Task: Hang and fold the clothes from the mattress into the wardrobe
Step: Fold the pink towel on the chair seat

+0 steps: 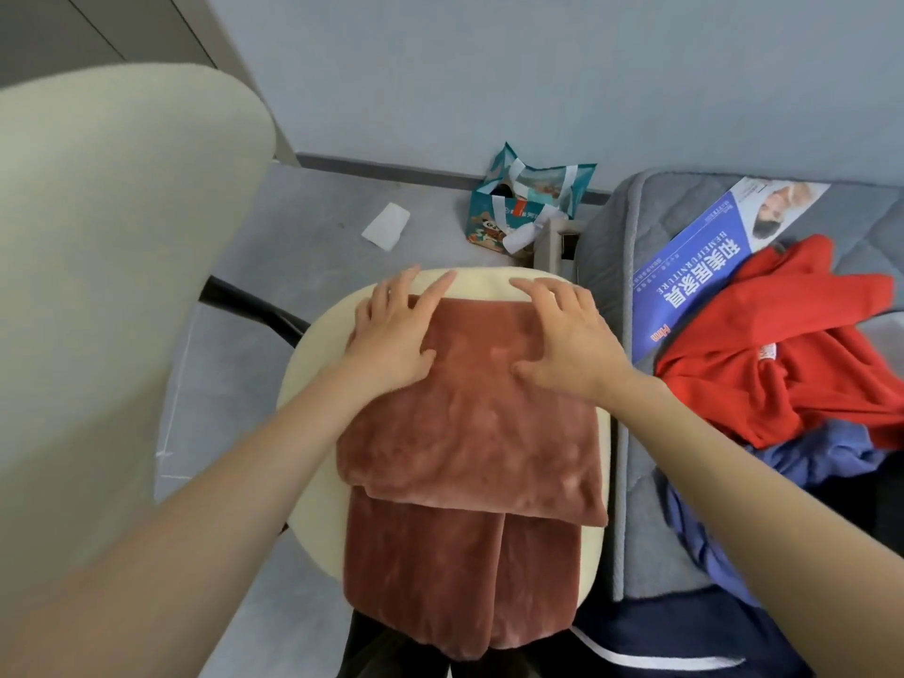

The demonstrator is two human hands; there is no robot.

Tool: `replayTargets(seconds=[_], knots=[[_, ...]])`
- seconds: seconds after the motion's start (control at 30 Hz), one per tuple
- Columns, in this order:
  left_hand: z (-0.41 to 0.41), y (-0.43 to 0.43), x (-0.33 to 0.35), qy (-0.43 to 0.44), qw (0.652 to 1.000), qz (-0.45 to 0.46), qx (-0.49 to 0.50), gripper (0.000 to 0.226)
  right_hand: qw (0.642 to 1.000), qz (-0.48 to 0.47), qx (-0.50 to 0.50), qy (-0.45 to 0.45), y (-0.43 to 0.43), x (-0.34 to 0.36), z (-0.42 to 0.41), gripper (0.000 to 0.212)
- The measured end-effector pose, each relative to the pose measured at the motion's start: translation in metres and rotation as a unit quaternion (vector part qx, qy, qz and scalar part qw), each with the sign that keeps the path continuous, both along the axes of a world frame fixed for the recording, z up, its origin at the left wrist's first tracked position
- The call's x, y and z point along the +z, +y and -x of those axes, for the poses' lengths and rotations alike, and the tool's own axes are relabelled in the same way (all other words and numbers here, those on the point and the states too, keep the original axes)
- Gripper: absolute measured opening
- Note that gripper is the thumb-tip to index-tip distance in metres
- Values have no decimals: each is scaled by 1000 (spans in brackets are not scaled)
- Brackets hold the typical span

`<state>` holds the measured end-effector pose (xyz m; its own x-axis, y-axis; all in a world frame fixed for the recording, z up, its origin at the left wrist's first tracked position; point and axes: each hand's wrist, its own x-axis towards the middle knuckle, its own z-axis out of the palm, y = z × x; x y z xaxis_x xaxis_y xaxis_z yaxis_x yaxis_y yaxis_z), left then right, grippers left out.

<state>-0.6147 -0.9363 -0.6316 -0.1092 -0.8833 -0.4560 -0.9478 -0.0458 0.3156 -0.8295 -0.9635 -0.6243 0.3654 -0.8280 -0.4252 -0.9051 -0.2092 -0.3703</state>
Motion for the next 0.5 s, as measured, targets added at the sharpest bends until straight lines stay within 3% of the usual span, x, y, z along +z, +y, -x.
replayTargets(seconds=[0.07,0.13,0.23,0.33,0.5], knots=[[-6,-23,1,-45,988,-131,-62,111,993,-91,31,73,-22,1,-6,109],[-5,-32,-4,-75,976,-174,-103,116,981,-133,49,130,-31,-2,-13,96],[3,-27,-13,-99,979,-110,-138,82,976,-138,72,149,-28,-5,-21,53],[4,-21,-10,-106,985,-28,-130,46,983,-65,91,148,-22,8,-22,45],[5,-38,17,-113,987,99,-61,44,983,111,81,123,-42,31,-19,29]])
